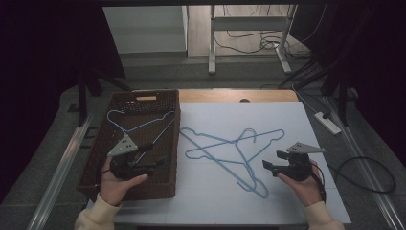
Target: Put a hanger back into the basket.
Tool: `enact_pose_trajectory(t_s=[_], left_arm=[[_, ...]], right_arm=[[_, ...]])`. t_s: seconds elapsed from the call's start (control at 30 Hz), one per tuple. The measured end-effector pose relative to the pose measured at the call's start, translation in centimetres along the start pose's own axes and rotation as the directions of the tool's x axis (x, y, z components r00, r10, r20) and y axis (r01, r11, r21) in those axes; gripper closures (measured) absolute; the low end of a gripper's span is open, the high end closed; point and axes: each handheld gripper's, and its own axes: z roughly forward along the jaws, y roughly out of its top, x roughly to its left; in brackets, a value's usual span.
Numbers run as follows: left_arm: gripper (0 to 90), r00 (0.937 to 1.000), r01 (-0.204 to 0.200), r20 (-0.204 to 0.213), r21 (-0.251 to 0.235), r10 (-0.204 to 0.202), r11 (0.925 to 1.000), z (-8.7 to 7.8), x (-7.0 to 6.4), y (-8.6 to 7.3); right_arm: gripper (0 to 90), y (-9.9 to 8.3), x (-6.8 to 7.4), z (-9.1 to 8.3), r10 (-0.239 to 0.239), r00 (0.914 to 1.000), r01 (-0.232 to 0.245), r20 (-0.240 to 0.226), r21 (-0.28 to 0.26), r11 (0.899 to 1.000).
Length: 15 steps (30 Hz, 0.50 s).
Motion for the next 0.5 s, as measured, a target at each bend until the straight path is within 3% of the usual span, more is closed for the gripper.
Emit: enact_pose_trajectory(t_s=[0.5], left_arm=[[28.6, 0.9996, -0.007, 0.027, 0.037, 0.006, 0.9993, 0.92, -0.39, -0.76]], right_arm=[[28.4, 0.02, 0.47, 0.72, -0.029, 0.9995, 0.029, 0.010, 0.033, 0.999]])
